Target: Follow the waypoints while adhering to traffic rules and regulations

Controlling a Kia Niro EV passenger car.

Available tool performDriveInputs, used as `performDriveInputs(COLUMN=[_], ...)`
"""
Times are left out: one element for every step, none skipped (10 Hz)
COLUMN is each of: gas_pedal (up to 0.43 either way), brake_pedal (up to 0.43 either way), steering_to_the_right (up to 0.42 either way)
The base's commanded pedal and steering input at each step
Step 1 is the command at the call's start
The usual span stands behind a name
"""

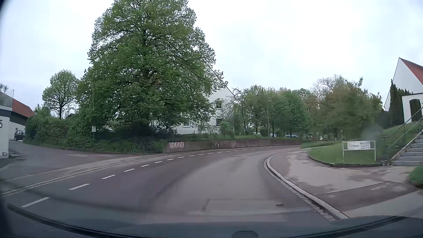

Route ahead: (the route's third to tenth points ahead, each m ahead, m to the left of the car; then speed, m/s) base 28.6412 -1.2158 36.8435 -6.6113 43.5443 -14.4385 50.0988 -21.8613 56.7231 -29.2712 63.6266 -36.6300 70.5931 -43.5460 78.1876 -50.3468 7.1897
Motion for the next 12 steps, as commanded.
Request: performDriveInputs(gas_pedal=[0.177,0.189,0.209,0.209,0.209,0.209,0.209,0.209,0.209,0.209,0.209,0.209], brake_pedal=[0.000,0.000,0.000,0.000,0.000,0.000,0.000,0.000,0.000,0.000,0.000,0.000], steering_to_the_right=[0.003,0.002,0.003,0.004,0.009,0.014,0.017,0.024,0.035,0.042,0.051,0.059])
